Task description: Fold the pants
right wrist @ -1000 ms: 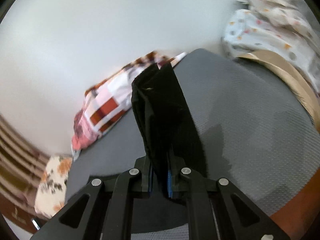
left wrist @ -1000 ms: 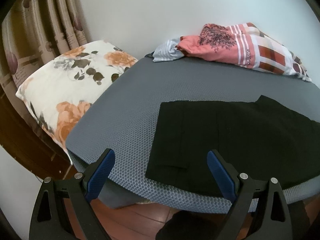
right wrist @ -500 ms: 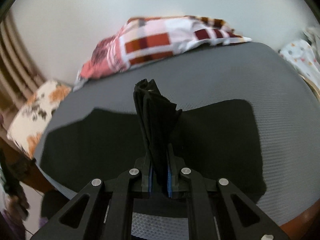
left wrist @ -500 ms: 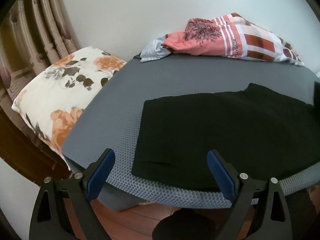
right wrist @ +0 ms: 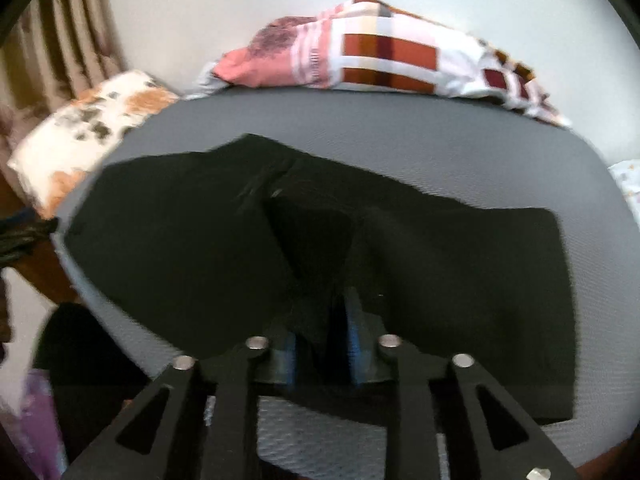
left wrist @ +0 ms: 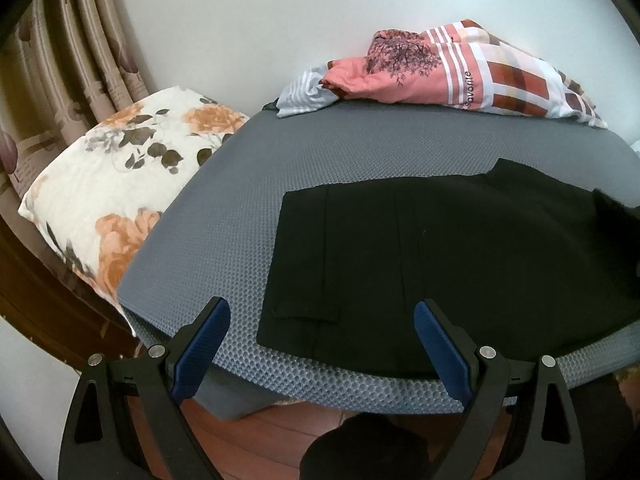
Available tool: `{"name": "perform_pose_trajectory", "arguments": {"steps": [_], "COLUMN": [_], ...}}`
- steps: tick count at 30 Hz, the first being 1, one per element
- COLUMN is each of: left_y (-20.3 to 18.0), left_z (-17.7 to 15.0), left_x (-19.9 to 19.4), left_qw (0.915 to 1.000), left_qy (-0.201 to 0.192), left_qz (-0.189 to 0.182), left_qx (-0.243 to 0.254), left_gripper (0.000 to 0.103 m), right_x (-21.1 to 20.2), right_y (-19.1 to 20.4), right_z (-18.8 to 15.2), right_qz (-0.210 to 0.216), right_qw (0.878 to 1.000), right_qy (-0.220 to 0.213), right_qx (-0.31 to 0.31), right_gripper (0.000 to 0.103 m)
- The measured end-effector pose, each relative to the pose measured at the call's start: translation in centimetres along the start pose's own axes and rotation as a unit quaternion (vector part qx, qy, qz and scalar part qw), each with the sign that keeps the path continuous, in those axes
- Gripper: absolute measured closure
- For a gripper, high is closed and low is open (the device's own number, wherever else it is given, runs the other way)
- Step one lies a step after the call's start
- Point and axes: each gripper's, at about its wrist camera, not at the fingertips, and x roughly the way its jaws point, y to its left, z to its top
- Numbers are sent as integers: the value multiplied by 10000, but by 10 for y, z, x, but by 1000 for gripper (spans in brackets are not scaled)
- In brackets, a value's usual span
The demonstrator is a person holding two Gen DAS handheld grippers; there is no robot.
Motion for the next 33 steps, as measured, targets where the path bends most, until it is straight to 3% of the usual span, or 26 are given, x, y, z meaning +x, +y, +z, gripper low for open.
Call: {"name": "perform_pose_trajectory", "arguments": {"steps": [2, 4, 7, 10, 12, 14, 19, 22, 25, 27, 29, 33], "left_y": [0, 0, -1, -1, -1, 0, 20, 44, 70, 83, 91, 85], "left_z": [0, -1, 0, 0, 0, -1, 3, 9, 13, 13, 12, 11], "left_x": [1, 1, 1, 0, 1, 2, 4, 6, 17, 35, 56, 78], "left_qw": [10000, 10000, 10000, 10000, 10000, 9999, 9984, 9978, 9957, 9906, 9837, 9797], "left_qy": [20, 26, 0, -4, 24, 62, 157, 93, 141, 426, 720, 914], "left_qz": [3, -1, 9, -21, -67, -111, -328, -308, -613, -1095, -1460, -1729], "left_qx": [1, 0, -1, -36, -60, -84, -443, -588, -675, -707, -761, -435], "left_gripper": [10, 10, 10, 10, 10, 10, 10, 10, 10, 11, 14, 18], "right_x": [-8, -18, -36, -58, -64, -63, -32, -5, -18, -24, -23, -19], "right_y": [-5, -15, -35, -63, -70, -69, -69, -72, -75, -76, -77, -77], "right_z": [-1, -1, -2, -4, -5, -8, -11, -22, -22, -20, -20, -23], "right_qz": [654, 1412, 1808, 1617, 1276, 1095, 475, 351, 632, 657, 666, 679], "right_qw": [9975, 9883, 9776, 9754, 9819, 9864, 9951, 9970, 9946, 9941, 9939, 9929], "right_qy": [-145, -185, -383, -660, -710, -621, -336, 294, -1, -150, -115, -29], "right_qx": [227, 553, 1010, 1342, 1206, 1056, 798, 620, 821, 849, 874, 978], "right_gripper": [62, 61, 61, 61, 70, 75, 76, 77, 76, 76, 76, 76]}}
